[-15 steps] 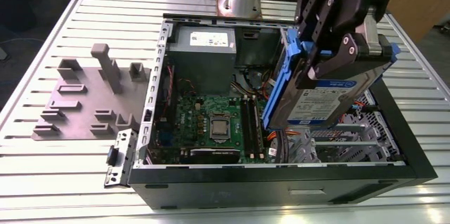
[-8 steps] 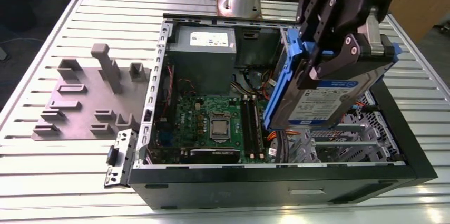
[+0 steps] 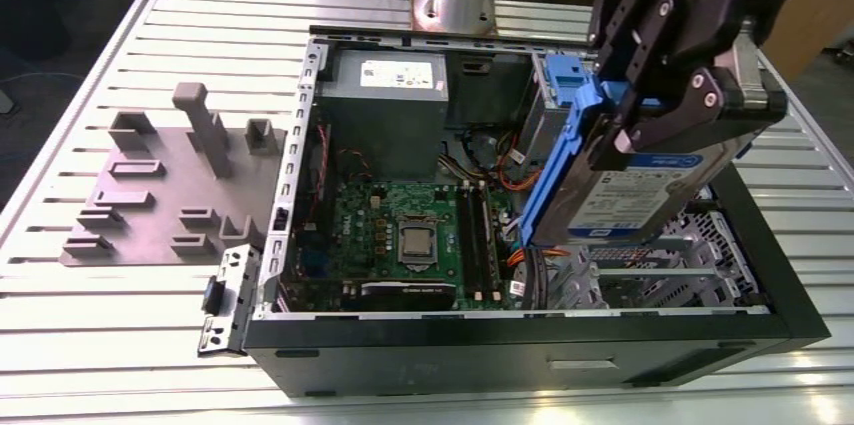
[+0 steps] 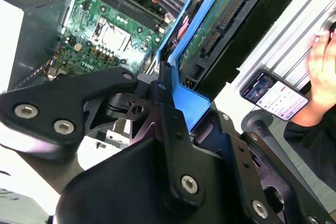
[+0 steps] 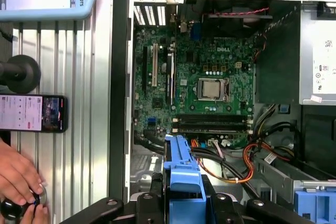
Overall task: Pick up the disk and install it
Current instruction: 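Insert the disk into the insertion slot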
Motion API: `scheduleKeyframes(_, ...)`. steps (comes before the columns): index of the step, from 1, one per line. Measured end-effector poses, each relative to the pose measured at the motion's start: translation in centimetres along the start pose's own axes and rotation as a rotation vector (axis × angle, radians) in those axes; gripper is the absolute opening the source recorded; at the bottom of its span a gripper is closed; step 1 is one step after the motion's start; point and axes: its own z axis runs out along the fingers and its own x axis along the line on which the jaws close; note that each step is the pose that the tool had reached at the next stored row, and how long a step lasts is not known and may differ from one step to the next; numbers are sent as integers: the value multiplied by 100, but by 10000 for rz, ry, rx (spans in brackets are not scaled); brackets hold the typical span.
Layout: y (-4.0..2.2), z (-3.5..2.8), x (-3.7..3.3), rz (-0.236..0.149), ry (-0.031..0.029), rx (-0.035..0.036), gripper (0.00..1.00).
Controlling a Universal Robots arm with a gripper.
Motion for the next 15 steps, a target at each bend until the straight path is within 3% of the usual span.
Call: scheduleKeyframes(15,-241,55,61,0,-2,0,36)
